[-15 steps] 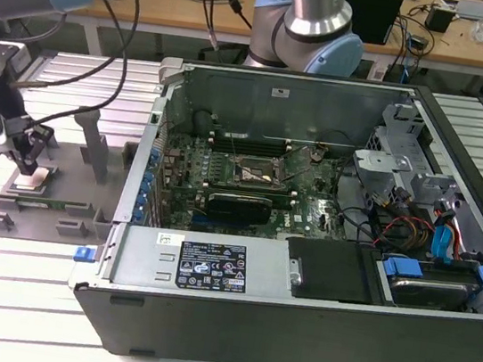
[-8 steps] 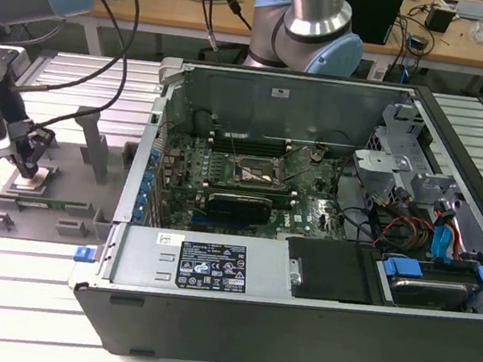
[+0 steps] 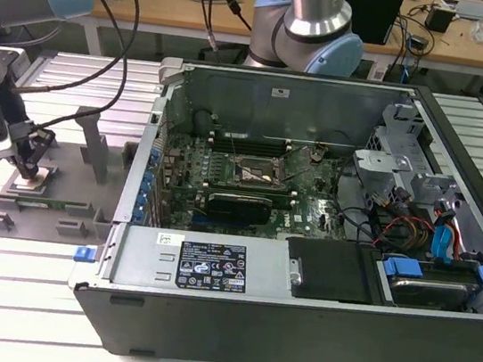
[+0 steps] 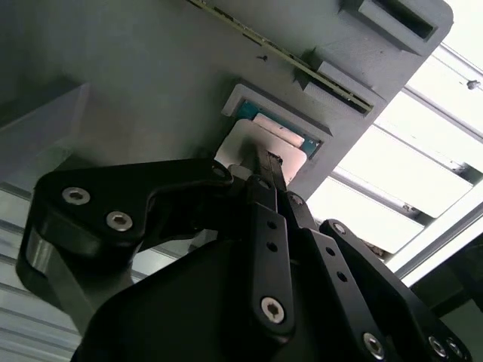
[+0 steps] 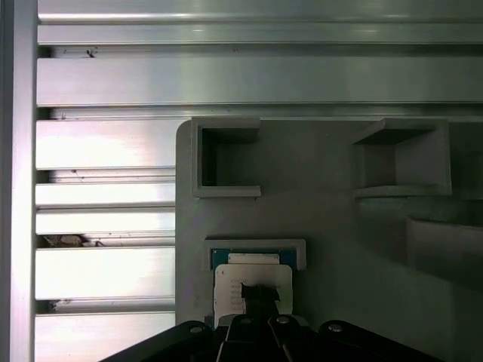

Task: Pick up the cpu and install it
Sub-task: 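Pick up the cpu and move it towards the insertion slot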

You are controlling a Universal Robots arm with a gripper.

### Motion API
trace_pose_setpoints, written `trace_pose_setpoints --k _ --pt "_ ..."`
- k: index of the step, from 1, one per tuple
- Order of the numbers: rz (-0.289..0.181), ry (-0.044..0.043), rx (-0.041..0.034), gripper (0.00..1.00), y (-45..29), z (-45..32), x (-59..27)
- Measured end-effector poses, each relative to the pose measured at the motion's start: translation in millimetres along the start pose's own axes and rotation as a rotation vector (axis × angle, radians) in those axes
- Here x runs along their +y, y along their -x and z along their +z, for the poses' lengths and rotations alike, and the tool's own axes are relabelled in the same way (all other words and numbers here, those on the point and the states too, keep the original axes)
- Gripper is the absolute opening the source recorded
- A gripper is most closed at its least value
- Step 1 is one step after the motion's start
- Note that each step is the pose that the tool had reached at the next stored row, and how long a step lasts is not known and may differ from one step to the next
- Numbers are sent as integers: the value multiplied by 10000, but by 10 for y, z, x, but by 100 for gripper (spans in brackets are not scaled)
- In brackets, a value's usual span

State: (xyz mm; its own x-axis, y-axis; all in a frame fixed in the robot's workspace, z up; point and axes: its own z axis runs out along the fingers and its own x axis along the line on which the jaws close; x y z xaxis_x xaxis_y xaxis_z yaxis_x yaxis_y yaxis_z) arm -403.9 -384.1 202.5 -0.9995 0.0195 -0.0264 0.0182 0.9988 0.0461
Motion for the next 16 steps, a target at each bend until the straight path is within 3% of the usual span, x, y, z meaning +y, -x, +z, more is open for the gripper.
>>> trace_pose_setpoints --k 1,8,10,11,16 --pt "-1 0 0 11 0 0 0" --pt "-3 0 1 54 0 0 0" --pt "-3 0 1 54 0 0 0" --pt "-4 0 1 60 0 0 0" --pt "-5 1 0 60 -3 57 -1"
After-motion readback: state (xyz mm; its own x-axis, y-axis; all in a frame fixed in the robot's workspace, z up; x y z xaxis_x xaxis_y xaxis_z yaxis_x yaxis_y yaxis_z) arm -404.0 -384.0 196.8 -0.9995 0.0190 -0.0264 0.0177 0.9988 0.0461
